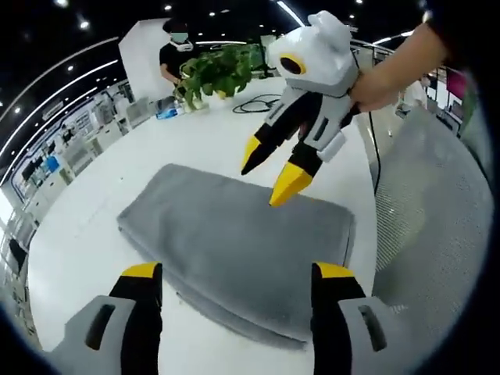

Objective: Fold the towel on the table until its edges align and the towel forms a compact rectangular stack.

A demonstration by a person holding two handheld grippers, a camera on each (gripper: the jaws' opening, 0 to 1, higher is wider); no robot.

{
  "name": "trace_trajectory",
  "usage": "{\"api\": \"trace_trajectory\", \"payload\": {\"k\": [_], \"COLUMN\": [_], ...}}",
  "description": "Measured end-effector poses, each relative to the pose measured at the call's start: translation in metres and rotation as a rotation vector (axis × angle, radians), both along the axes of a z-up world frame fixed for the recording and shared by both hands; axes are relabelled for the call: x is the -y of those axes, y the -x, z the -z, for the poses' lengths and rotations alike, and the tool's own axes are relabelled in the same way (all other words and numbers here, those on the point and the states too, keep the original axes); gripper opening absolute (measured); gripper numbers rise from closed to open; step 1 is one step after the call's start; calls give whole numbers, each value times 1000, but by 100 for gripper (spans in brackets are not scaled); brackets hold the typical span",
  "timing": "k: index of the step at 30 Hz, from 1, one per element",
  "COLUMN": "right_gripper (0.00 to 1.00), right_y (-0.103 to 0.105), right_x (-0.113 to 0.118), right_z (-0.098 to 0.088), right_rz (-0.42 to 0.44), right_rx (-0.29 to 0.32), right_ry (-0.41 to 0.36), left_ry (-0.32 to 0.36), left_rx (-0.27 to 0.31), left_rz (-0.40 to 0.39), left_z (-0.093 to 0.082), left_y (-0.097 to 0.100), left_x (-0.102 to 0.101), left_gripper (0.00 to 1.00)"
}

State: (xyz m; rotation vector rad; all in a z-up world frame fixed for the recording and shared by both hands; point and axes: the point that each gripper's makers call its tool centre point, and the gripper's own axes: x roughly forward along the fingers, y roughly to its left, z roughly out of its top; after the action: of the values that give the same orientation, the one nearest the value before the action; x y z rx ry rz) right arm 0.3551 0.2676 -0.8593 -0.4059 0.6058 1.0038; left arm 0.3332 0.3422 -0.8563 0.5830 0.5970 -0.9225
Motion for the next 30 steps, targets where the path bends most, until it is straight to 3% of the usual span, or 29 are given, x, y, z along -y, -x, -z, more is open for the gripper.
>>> {"api": "trace_trajectory", "payload": {"k": [3,20,23,25,27,30], "right_gripper": [36,36,34,34,34,34], "right_y": [6,46,54,60,65,72], "right_x": [-1,4,3,-1,-3,-4], "right_z": [0,13,13,13,16,22], "right_rz": [-7,-45,-101,-112,-135,-151], "right_rx": [8,-44,3,-1,0,-7], "right_ry": [5,30,87,81,93,106], "left_ry": [-64,-118,-143,-156,-148,-68], "left_rx": [47,2,8,8,-2,-36], "left_rz": [56,116,140,156,168,181], "left_z": [1,22,26,29,32,30], "left_y": [8,44,49,53,58,67], "left_x": [2,7,7,8,11,23], "left_gripper": [78,72,68,66,65,57]}}
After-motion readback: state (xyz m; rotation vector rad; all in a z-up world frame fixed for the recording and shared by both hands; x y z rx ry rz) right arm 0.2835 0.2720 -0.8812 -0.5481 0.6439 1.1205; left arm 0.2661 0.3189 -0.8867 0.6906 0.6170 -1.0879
